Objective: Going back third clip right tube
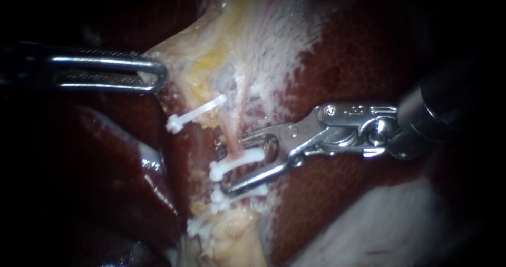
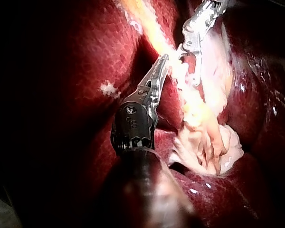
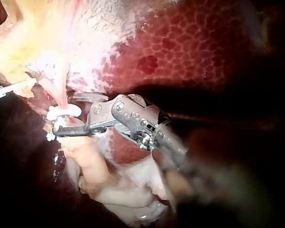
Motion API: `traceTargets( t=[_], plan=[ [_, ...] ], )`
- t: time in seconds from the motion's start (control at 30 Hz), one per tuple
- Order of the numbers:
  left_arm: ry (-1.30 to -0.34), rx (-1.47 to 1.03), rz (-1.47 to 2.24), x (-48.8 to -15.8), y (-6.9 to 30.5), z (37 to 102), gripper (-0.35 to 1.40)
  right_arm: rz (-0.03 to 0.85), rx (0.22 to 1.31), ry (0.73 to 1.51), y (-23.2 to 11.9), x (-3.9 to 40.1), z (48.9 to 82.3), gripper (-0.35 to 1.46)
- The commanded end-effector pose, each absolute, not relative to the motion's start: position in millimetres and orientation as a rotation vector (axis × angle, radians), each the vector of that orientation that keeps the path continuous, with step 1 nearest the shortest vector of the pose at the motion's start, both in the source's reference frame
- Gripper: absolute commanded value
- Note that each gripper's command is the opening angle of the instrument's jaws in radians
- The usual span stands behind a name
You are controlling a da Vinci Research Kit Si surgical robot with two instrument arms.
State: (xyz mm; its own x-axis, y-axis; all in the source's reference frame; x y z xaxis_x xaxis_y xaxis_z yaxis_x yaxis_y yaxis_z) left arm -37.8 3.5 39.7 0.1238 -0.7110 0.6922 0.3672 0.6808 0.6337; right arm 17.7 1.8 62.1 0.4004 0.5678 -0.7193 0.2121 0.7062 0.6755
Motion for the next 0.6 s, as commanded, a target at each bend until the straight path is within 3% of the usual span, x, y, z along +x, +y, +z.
traceTargets(
  t=[0.03,0.6],
  plan=[
    [-1.211,0.343,-0.809,-37.8,3.5,39.7,-0.35,0.253,0.794,1.169,1.8,17.3,62.0,0.60],
    [-1.211,0.343,-0.808,-37.7,3.5,39.9,-0.35,0.195,0.648,1.208,3.7,10.5,58.9,0.60]
  ],
)
